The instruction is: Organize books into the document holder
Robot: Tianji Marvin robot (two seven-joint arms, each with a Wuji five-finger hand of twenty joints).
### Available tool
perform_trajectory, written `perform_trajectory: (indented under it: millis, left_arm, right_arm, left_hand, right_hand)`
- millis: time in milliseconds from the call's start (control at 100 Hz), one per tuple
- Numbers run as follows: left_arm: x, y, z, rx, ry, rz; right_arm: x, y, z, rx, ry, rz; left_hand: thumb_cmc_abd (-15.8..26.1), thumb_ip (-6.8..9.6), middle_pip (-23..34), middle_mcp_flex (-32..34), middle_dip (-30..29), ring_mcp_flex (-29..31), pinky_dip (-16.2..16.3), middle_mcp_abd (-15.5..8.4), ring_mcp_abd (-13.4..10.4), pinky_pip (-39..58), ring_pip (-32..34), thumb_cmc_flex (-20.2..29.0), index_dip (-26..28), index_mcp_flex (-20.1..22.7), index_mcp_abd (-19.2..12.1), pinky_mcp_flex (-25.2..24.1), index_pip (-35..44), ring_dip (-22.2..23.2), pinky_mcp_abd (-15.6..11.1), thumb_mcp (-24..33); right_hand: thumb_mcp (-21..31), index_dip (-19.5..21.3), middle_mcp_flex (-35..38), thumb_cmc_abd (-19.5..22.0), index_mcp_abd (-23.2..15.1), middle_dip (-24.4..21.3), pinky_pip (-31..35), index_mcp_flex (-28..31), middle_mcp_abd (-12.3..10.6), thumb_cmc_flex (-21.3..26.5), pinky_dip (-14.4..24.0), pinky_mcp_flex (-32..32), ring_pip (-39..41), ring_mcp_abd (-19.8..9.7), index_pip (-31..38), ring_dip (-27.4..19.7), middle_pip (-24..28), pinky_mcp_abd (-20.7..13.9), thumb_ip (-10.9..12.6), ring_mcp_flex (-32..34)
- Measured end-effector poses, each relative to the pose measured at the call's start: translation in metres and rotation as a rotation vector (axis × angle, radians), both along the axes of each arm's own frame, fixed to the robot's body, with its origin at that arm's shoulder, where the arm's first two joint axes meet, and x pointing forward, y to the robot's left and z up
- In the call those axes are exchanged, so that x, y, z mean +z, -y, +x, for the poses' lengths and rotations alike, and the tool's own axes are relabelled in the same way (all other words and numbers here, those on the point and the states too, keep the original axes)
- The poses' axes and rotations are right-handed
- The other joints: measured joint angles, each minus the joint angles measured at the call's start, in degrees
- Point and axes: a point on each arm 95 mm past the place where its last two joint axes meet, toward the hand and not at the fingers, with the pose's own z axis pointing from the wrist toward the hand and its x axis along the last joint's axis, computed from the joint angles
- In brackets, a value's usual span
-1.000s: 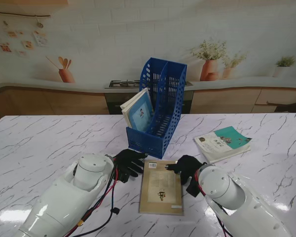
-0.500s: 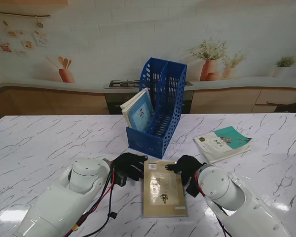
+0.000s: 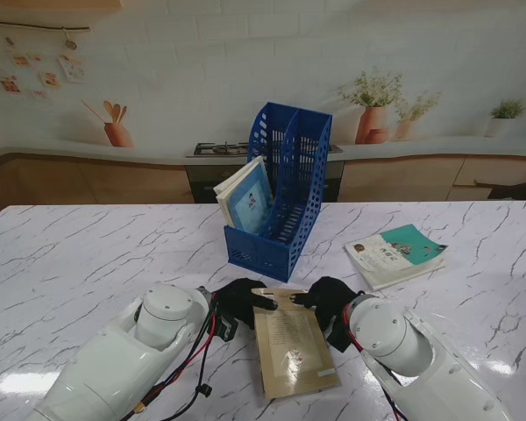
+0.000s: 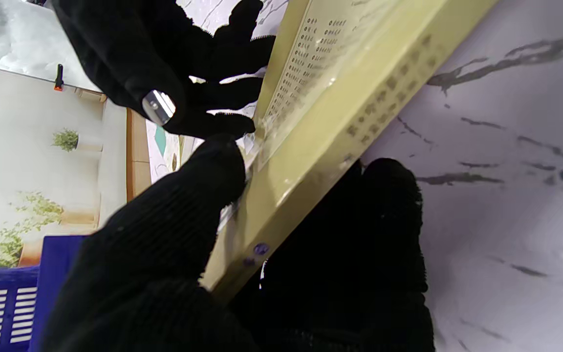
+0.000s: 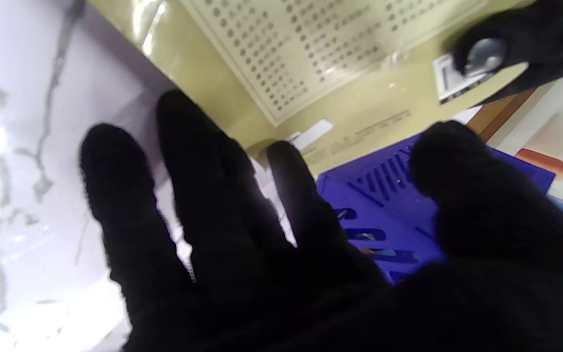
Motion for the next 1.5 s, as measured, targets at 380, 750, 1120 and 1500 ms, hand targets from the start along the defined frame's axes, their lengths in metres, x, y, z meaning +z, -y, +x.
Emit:
perform_trajectory:
  millis: [380, 750, 1120, 1500]
  left_arm:
    - [-0.008, 0.0, -0.005, -0.154, 0.052, 0.019]
    - [0.024, -0.012, -0.015, -0.087, 0.19, -0.055]
    - [0.066, -0.013, -0.015, -0.044, 0.313, -0.136]
    - [0.086, -0.004, -0.007, -0.018, 0.388, -0.186]
  right_arm:
    - [0.0, -0.003, -0.004, 0.022, -0.003, 0.015]
    - [0.006, 0.013, -0.017, -0.049, 0.069, 0.029]
    - [0.024, 0.025, -0.015, -0.1, 0.046, 0.279]
    - [0.027, 0.028, -0.012, 0.035, -0.06, 0.496]
  left_hand:
    - [-11.08, -1.96, -14.33, 20.65, 6.26, 14.03, -12.32, -2.63, -5.45, 10.67, 2.36, -4.99, 20.27, 5.99, -0.79, 13.56, 11.67, 3.69, -4.01, 13.58]
    - [-16.06, -1.96, -9.99, 24.83, 11.67, 17.46, -9.97, -5.11, -5.03, 16.8, 4.25, -6.22, 35.22, 11.39, -4.12, 15.25, 11.7, 3.9, -2.85, 18.64]
    - [-16.06, -1.96, -9.97, 24.86, 15.75, 17.46, -8.83, -5.26, -4.98, 16.91, 4.2, -6.18, 38.08, 11.56, -4.33, 15.26, 11.83, 5.63, -2.76, 18.65]
    - [-16.06, -1.96, -10.0, 24.94, 16.51, 17.49, -8.66, -5.27, -4.93, 17.25, 4.19, -6.12, 38.67, 11.65, -4.34, 15.27, 11.86, 6.97, -2.67, 18.65]
  right_hand:
    - [0.0, 0.22, -0.5, 0.03, -0.6, -2.24, 0.0, 0.28, -4.55, 0.06, -0.01, -2.18, -1.58, -1.25, 0.69, -0.02, -4.33, 0.0, 0.0, -0.74]
    - [-3.76, 1.43, -4.22, 0.8, -8.01, -4.27, 0.13, -2.6, -12.0, -0.92, 6.91, -13.36, -6.38, -8.67, -0.41, -0.17, -8.74, -0.03, 0.0, -8.62]
    - [-11.48, 2.71, -12.67, 1.5, -16.64, -3.4, -15.81, -10.81, -16.34, -3.87, 5.08, -32.46, -17.13, -7.49, -4.62, 0.14, -14.69, 0.05, 0.0, -23.17]
    - [-13.23, 5.02, -7.94, 1.26, -14.36, 3.24, -15.4, -8.92, -17.18, -0.66, 9.84, -31.37, -11.25, -10.05, -2.51, 4.96, -9.68, 0.05, 0.0, -15.75]
